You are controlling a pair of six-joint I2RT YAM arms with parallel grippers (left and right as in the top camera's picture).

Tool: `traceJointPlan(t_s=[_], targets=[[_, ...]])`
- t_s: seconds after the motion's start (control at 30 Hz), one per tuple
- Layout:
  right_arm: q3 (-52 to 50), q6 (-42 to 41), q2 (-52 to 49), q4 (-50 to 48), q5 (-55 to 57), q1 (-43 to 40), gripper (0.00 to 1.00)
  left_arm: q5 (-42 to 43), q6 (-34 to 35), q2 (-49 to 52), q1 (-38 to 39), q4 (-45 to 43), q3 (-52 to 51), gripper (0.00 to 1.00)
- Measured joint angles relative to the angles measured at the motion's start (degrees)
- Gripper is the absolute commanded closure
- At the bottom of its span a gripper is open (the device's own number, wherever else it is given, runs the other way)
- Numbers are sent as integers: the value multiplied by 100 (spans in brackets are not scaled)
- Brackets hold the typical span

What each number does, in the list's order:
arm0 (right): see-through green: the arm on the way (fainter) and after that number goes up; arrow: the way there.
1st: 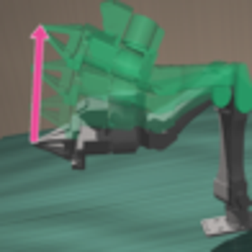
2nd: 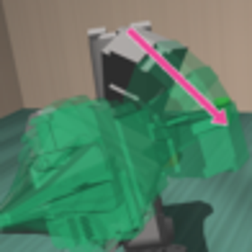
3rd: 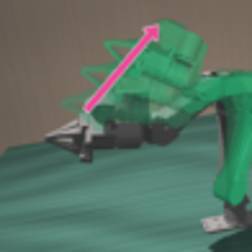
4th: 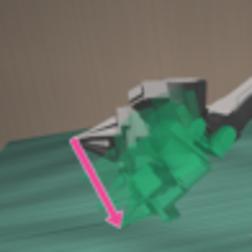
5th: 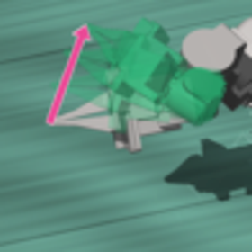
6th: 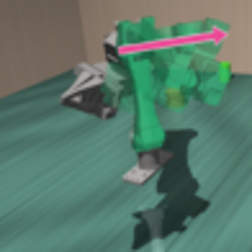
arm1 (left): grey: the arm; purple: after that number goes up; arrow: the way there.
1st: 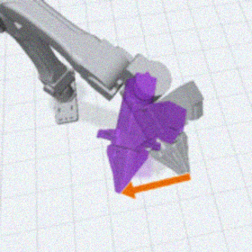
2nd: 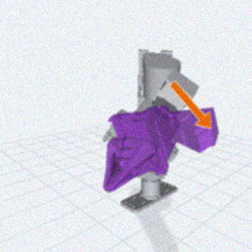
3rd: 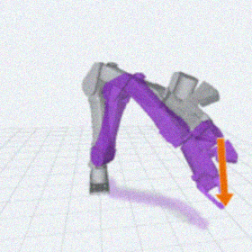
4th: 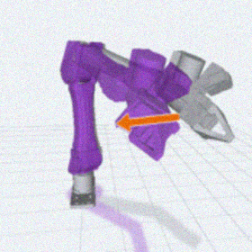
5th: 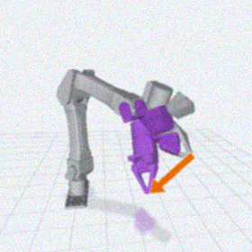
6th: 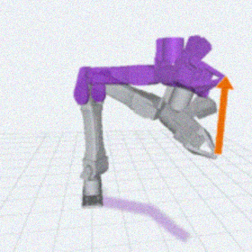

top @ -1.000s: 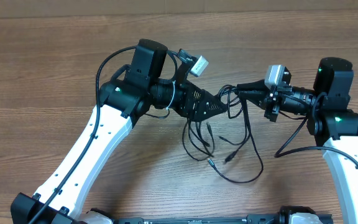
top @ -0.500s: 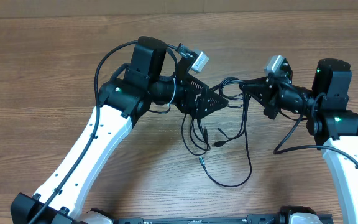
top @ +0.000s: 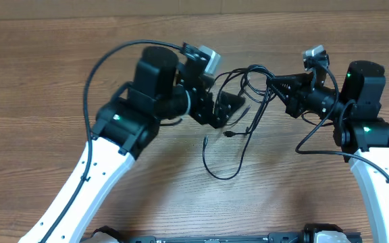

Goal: Untangle cables

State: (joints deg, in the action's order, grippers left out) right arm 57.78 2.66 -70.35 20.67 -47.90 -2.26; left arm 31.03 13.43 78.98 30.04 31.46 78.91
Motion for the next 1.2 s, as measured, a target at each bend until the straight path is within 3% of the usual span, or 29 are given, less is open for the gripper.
traceJointPlan(t_s=[0.1,0.3,0.67,1.2], targets=[[0,-494,0,-313,-566,0,96,-28,20,0,282,17,0,0],[0,-1255,0,-1001,-1436,0,96,-662,804,0,334,133,0,0],[0,-1786,0,-1104,-2028,0,96,-1314,1805,0,334,63,0,1],[0,-1847,0,-1250,-2070,0,96,-297,2400,0,334,195,0,0]])
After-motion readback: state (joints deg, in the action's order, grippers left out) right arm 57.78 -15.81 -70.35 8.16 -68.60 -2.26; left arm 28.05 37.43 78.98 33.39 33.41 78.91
